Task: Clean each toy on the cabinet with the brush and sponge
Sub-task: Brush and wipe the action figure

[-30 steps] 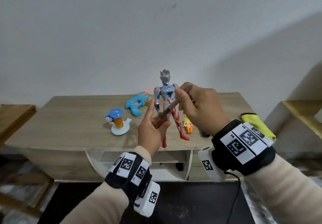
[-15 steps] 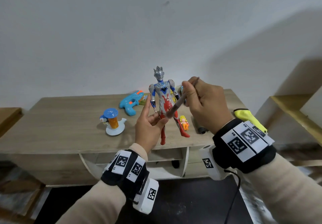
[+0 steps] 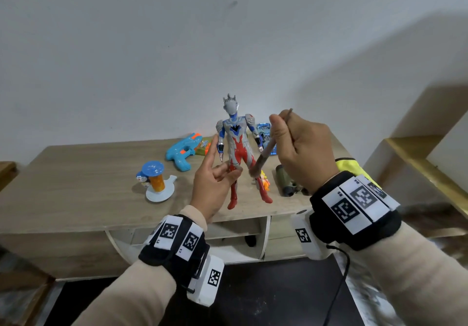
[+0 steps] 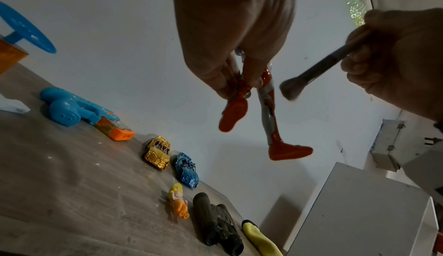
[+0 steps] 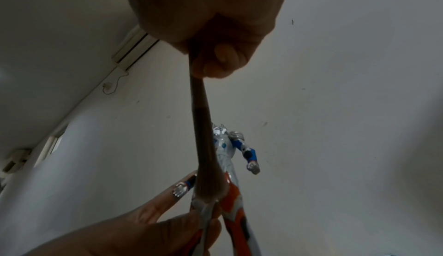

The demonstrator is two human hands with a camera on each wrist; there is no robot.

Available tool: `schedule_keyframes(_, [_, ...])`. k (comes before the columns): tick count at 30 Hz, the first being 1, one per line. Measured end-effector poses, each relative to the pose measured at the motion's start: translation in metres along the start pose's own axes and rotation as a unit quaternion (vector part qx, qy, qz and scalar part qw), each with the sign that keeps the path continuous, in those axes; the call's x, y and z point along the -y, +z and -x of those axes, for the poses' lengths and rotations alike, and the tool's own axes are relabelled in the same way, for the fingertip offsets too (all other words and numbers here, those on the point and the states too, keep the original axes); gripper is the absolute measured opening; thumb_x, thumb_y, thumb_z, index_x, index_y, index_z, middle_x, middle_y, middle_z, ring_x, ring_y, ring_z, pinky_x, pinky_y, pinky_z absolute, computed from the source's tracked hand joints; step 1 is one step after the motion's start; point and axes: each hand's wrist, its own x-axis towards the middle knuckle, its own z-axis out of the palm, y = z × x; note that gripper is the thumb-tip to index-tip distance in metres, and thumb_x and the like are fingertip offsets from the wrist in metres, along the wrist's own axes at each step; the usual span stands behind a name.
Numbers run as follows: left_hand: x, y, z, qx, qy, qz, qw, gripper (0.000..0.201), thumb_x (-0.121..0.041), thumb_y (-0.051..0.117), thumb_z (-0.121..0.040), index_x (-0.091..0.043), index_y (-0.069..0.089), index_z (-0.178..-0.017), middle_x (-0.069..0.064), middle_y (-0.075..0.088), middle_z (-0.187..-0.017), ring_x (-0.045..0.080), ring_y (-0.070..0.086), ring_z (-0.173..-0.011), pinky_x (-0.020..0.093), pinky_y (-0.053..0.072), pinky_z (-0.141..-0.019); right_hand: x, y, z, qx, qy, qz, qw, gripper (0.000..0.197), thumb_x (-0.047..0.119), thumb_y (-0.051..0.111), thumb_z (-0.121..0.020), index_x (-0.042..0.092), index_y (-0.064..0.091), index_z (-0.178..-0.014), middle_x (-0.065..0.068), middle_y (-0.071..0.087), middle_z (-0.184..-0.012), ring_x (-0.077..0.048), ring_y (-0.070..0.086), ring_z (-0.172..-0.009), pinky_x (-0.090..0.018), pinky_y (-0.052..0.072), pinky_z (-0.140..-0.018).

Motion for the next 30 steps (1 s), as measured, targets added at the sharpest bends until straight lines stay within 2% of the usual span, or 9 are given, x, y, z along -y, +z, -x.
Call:
schedule_keyframes(4, [-0.001, -0.003, -0.006, 0.013, -0.006, 0.008, 1.0, 0.086, -0.003, 0.065, -0.085, -0.045, 0.018, -0.144, 0.005, 0.062, -0.129, 0.004, 0.062, -0.111, 0.014, 0.049, -0.088, -0.003, -0.001, -0.003, -0.047, -0.023, -0.043, 0.998, 0.033, 0.025, 0.041, -0.096, 0.005, 0.062, -0.08, 0.012, 0.056, -0.055, -0.014, 0.054, -0.048, -0.025, 0.041, -0.047])
schedule_keyframes(7, [-0.002, -0.004, -0.01, 0.013, -0.013, 0.009, 1.0, 0.085, -0.002, 0.064, -0.086, -0.043, 0.019, -0.145, -0.002, 0.067, -0.119, 0.002, 0.063, -0.108, 0.021, 0.048, -0.094, -0.008, 0.0, -0.005, 0.001, 0.003, -0.006, 1.0, 0.034, 0.022, 0.044, -0.095, 0.003, 0.059, -0.071, 0.017, 0.046, -0.044, -0.001, 0.052, -0.045, -0.011, 0.036, -0.046])
schedule_keyframes(10, [-0.004, -0.004, -0.013, 0.009, -0.021, 0.003, 1.0, 0.084, -0.004, 0.064, -0.087, -0.042, 0.019, -0.146, -0.015, 0.071, -0.104, -0.002, 0.063, -0.105, 0.023, 0.046, -0.095, -0.01, -0.003, -0.008, -0.058, -0.003, -0.02, 0.998, 0.038, 0.021, 0.041, -0.096, -0.001, 0.057, -0.069, 0.025, 0.041, -0.047, -0.002, 0.05, -0.048, -0.007, 0.032, -0.048])
schedule_keyframes(13, [-0.003, -0.003, -0.014, 0.015, -0.03, 0.002, 0.999, 0.083, 0.0, 0.061, -0.088, -0.041, 0.019, -0.146, -0.016, 0.072, -0.1, -0.002, 0.064, -0.104, 0.022, 0.049, -0.092, -0.013, -0.005, -0.014, -0.104, -0.017, -0.065, 0.992, 0.033, 0.023, 0.04, -0.095, 0.003, 0.063, -0.083, 0.004, 0.057, -0.06, -0.013, 0.055, -0.056, -0.02, 0.043, -0.052])
schedule_keyframes(15, [-0.004, -0.002, -0.015, 0.017, -0.03, 0.002, 0.999, 0.083, -0.001, 0.062, -0.087, -0.043, 0.019, -0.145, -0.012, 0.072, -0.105, 0.002, 0.064, -0.106, 0.024, 0.048, -0.095, -0.017, -0.007, -0.018, -0.077, -0.015, -0.052, 0.996, 0.031, 0.024, 0.041, -0.096, 0.005, 0.065, -0.089, 0.004, 0.061, -0.067, -0.011, 0.059, -0.06, -0.025, 0.049, -0.057])
schedule_keyframes(18, [-0.004, -0.002, -0.015, 0.013, -0.029, 0.008, 0.999, 0.084, -0.001, 0.063, -0.086, -0.043, 0.02, -0.144, -0.003, 0.071, -0.11, 0.008, 0.065, -0.107, 0.03, 0.048, -0.098, -0.024, -0.008, -0.018, -0.021, 0.02, 0.012, 0.999, 0.031, 0.021, 0.043, -0.095, 0.003, 0.06, -0.077, 0.019, 0.049, -0.04, -0.004, 0.056, -0.05, -0.01, 0.04, -0.05])
schedule_keyframes(21, [-0.001, -0.003, -0.017, -0.002, -0.03, 0.021, 0.999, 0.086, -0.001, 0.067, -0.083, -0.044, 0.023, -0.144, 0.002, 0.069, -0.115, 0.013, 0.066, -0.108, 0.038, 0.05, -0.098, -0.028, -0.012, -0.015, -0.074, 0.023, 0.004, 0.997, 0.035, 0.023, 0.042, -0.096, 0.002, 0.057, -0.073, 0.021, 0.041, -0.041, -0.002, 0.054, -0.048, -0.008, 0.033, -0.047])
schedule_keyframes(26, [0.002, -0.002, -0.022, -0.021, -0.03, 0.053, 0.998, 0.09, 0.001, 0.07, -0.079, -0.041, 0.026, -0.145, 0.006, 0.061, -0.13, 0.01, 0.065, -0.108, 0.027, 0.056, -0.084, -0.025, -0.011, -0.007, -0.006, 0.025, -0.048, 0.999, 0.032, 0.027, 0.041, -0.096, 0.009, 0.063, -0.08, 0.0, 0.061, -0.055, -0.015, 0.058, -0.052, -0.024, 0.045, -0.051])
schedule_keyframes(30, [0.001, -0.002, -0.022, -0.031, -0.031, 0.072, 0.996, 0.092, 0.001, 0.071, -0.078, -0.042, 0.026, -0.145, 0.008, 0.063, -0.126, 0.014, 0.064, -0.11, 0.027, 0.057, -0.08, -0.028, -0.01, 0.002, 0.019, 0.026, 0.012, 0.999, 0.038, 0.026, 0.042, -0.094, 0.003, 0.06, -0.069, 0.015, 0.051, -0.042, -0.002, 0.053, -0.049, -0.008, 0.037, -0.048])
